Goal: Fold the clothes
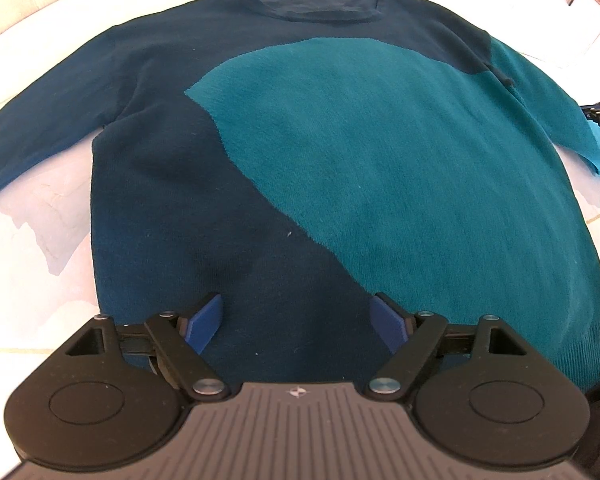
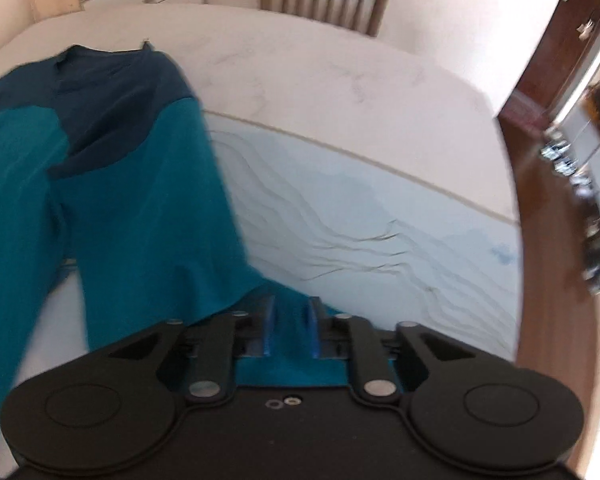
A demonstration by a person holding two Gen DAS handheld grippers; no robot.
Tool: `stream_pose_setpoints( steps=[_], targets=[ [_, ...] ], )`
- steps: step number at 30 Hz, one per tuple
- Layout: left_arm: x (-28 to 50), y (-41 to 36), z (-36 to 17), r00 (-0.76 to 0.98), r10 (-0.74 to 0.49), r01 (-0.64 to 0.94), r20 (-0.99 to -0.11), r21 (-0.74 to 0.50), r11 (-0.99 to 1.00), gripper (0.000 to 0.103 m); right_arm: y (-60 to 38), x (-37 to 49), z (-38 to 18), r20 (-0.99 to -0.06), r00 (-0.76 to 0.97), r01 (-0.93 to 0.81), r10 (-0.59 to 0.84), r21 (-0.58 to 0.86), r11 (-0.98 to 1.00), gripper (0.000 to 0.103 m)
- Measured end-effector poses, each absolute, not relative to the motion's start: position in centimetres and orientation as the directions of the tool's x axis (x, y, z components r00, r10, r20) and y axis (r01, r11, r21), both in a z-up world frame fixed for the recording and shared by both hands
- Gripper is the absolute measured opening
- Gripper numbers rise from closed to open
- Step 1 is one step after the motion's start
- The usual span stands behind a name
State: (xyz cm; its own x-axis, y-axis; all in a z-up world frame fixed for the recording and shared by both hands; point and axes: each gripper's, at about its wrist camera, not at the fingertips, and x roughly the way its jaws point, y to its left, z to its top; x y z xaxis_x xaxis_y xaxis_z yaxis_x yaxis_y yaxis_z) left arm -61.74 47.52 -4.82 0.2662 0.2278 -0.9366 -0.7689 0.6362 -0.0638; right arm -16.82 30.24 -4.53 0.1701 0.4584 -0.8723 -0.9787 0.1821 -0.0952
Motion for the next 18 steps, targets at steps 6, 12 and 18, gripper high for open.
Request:
stream_pose_setpoints(
  steps=[6,12,18],
  targets=[
    [-61.7,47.7,-4.4,0.273,0.243,-0.776,-0.931,-0.064,0.628,0.081,30.8,-14.5,-4.1,-0.874,0.187,-0.958,0.448,-0.062,0.279,0.103],
    [-62.3,51.8,-1.4,0.298,0.343,-0.775,-0.891,-0.016,0.631,0.081,32.8,-15.9,-1.8,-0.852,0.055,-0.975,0.52,0.065,0.21,0.103],
    [-60.2,58.4,0.6,0.303,0.438,-0.706,-0.846,0.11,0.7,0.081,37.2,-18.6,-1.1,-0.85,-0.007,-0.989,0.526,0.084,0.123,0.103]
  ],
)
